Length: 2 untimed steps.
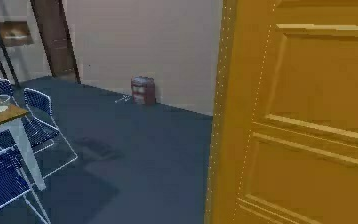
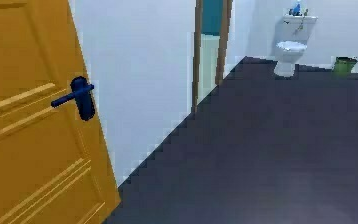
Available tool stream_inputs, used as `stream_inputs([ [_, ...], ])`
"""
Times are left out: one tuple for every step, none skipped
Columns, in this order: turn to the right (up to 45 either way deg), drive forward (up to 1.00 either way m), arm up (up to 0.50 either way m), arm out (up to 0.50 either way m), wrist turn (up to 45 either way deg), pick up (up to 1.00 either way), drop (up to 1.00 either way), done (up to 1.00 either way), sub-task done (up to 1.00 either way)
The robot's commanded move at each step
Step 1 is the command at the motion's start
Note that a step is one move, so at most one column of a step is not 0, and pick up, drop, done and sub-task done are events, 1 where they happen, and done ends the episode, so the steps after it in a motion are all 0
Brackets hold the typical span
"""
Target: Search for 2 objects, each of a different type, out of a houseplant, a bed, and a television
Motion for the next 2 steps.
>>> stream_inputs([
  [-18.0,0.0,0.0,0.0,0.0,0.0,0.0,0.0,0.0],
  [0.0,1.0,0.0,0.0,0.0,0.0,0.0,0.0,0.0],
])
